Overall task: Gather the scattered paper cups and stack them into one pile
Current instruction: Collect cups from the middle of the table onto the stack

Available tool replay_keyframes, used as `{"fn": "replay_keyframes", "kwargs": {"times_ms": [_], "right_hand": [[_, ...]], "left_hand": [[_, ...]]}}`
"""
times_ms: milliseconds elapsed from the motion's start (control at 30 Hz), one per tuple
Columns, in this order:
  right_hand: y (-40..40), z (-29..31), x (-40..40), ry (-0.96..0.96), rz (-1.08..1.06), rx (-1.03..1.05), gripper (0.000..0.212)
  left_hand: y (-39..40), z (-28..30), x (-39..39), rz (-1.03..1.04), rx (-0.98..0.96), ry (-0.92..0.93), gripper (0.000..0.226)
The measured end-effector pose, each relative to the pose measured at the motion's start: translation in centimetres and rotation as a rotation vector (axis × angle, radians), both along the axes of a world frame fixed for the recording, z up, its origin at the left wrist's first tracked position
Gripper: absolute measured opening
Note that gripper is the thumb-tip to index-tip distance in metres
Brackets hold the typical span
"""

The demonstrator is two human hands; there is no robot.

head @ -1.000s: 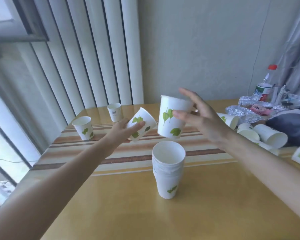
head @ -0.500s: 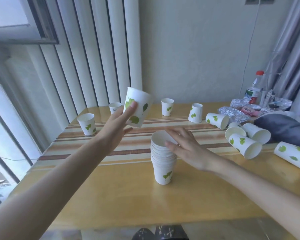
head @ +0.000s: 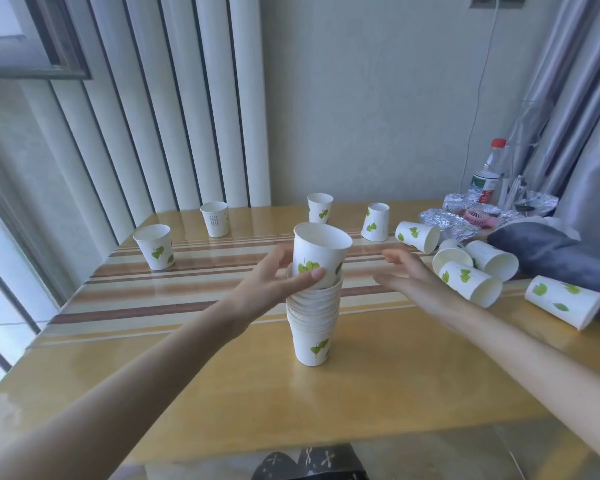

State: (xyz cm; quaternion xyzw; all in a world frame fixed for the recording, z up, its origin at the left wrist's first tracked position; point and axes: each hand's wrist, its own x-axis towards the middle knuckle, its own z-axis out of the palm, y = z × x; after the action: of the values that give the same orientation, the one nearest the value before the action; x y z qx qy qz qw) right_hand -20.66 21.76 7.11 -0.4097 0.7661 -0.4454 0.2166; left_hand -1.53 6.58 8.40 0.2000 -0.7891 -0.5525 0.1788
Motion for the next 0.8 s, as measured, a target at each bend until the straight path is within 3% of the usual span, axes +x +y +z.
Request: {"fn": "replay_keyframes", "kwargs": {"times_ms": [100,167,267,400,500,633,700,800], "right_hand": [[0.0,-0.2,-0.5,0.016,-0.013,0.004,0.05],[-0.1,-0.4,-0.7,0.027,-0.02,0.011,0.051],[-0.5,-0.8,-0.9,0.04,-0.038,0.023,0.052],[-1.1,-1.4,-1.1,0.057,-0.039,0.039,0.051],[-1.6,-1.5,-2.2,0.067,-0.017,0.063,0.052],[-3.4,-1.1,-5.8,0.104,-0.025,0.107,0.047],[-5.3,-0.8,-8.5,0.154,-0.059,0.159,0.049],[-9.5,-0.5,-13.1,0.219,-0.15,0.173,0.054]], "left_hand": [[0.6,-0.4,0.4,-0.05,-0.045,-0.011,0.077],[0.6,-0.5,0.6,0.006,-0.262,0.009,0.095],[0.0,-0.9,0.7,0.036,-0.724,-0.015,0.099],[-0.4,-1.1,0.6,0.003,-0.934,-0.117,0.095],[-0.9,0.1,0.5,-0.05,-0.894,-0.067,0.084],[-4.0,2.6,-1.9,0.019,-0.613,0.014,0.047],[-6.8,2.8,-4.6,0.047,-0.653,-0.07,0.035],[-11.4,1.3,-9.8,0.082,-0.632,-0.24,0.037]]}}
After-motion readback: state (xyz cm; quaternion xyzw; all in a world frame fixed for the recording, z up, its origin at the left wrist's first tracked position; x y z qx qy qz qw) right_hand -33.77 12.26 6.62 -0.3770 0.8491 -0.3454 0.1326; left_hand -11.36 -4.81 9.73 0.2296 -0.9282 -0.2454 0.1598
